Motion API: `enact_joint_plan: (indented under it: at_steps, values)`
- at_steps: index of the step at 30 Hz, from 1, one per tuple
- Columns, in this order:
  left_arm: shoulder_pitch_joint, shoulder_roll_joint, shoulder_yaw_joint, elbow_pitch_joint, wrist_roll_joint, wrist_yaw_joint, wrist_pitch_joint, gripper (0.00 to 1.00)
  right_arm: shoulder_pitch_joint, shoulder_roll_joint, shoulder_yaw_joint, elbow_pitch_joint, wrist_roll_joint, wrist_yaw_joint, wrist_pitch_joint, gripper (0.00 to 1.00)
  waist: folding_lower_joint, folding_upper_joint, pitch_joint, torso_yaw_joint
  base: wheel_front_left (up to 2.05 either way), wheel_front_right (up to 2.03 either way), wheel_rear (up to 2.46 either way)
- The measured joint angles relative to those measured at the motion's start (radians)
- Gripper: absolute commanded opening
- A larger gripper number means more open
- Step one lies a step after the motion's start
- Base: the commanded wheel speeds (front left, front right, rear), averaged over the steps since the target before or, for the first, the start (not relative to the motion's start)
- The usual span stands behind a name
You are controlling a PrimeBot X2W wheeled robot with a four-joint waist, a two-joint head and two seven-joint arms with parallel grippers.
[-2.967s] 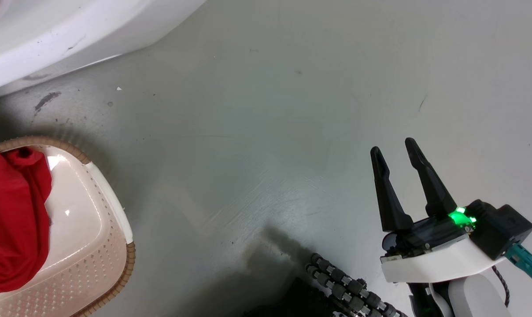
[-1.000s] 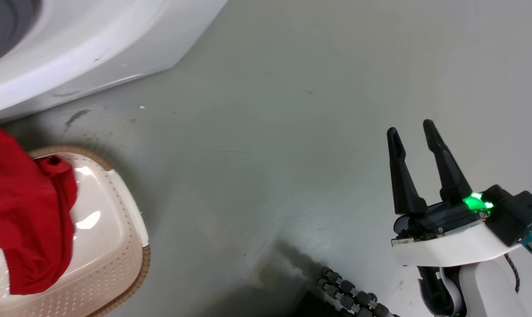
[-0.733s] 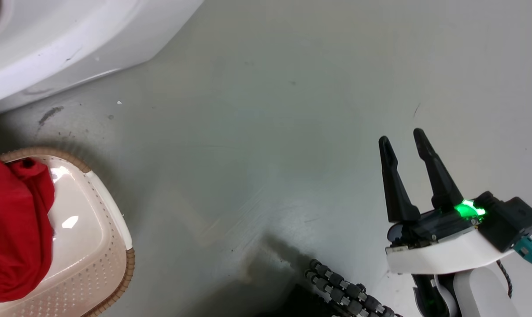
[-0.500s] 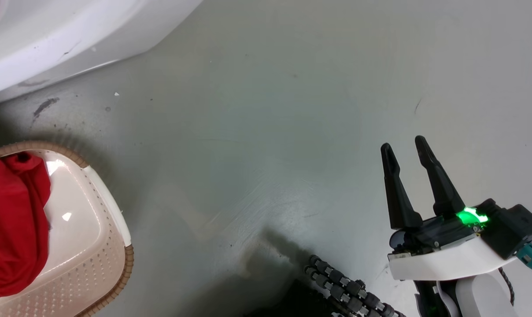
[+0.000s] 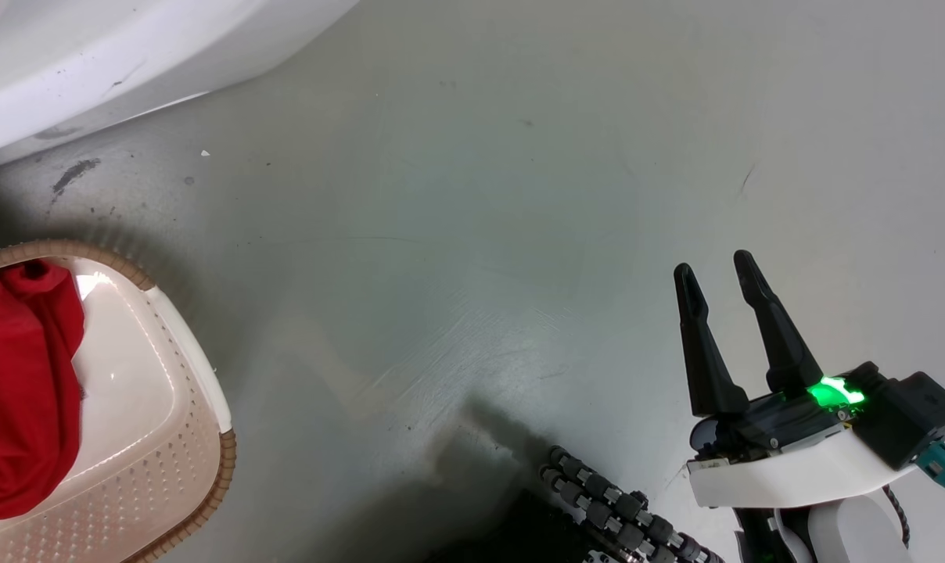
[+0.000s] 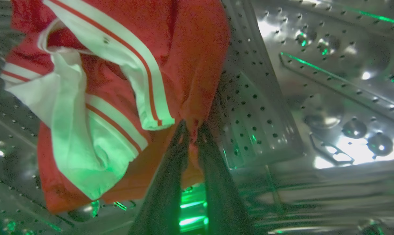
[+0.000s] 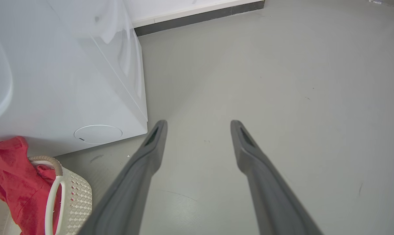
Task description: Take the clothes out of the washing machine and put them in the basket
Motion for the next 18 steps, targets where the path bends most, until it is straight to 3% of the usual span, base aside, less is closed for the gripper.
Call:
enact_joint_plan:
  at_steps: [6,18]
  values:
    - [-0.023,0.006,-0.003,-0.005,0.026,0.025,-0.11,0.0,-0.002,0.0,-0.001,0.003,0.003,0.0,0.0,1.0,0.0,0.0,0.0,-0.004,0.0,0.0,0.0]
    - [-0.05,0.022,0.036,0.029,0.002,0.013,-0.387,0.0,-0.059,0.0,0.012,0.017,0.013,0.0,0.0,1.0,0.0,0.0,-0.018,-0.007,0.0,0.0,0.0]
